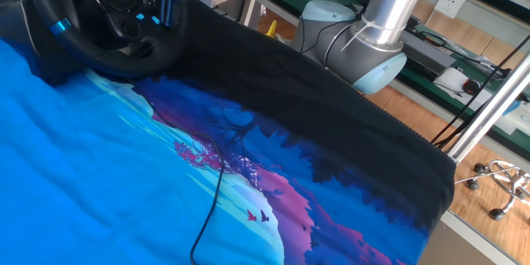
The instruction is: Rotate the steering wheel 90 degrees counterclockwise
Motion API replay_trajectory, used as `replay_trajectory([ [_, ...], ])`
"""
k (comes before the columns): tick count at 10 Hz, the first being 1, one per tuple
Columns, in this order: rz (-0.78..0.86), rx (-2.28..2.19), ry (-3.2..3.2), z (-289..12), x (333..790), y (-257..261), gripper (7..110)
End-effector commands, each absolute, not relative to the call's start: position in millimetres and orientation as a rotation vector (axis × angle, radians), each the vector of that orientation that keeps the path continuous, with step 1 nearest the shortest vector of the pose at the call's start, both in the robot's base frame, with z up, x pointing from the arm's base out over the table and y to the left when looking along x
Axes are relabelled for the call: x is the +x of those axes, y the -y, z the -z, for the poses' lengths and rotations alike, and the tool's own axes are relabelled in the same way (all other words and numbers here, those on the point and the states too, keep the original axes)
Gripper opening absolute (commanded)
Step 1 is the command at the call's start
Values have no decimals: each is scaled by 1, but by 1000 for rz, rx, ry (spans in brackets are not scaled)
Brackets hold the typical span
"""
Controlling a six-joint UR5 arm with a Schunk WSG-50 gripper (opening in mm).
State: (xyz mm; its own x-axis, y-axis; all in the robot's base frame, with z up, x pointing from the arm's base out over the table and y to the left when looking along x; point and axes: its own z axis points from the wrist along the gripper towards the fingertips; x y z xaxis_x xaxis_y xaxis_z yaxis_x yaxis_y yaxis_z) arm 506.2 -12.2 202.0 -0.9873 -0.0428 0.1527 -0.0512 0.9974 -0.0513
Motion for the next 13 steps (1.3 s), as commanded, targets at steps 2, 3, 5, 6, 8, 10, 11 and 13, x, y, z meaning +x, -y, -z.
replay_trajectory([
  [2,-55,64,2993,-203,507,7,7],
  [3,-58,64,2993,-203,507,7,7],
  [5,-65,59,2998,-203,508,5,7],
  [6,-68,56,3001,-203,509,5,7],
  [8,-75,56,3000,-202,509,4,7],
  [10,-75,51,3001,-202,509,4,7],
  [11,-73,49,3001,-202,509,3,7],
  [13,-73,49,3001,-202,508,3,7],
])
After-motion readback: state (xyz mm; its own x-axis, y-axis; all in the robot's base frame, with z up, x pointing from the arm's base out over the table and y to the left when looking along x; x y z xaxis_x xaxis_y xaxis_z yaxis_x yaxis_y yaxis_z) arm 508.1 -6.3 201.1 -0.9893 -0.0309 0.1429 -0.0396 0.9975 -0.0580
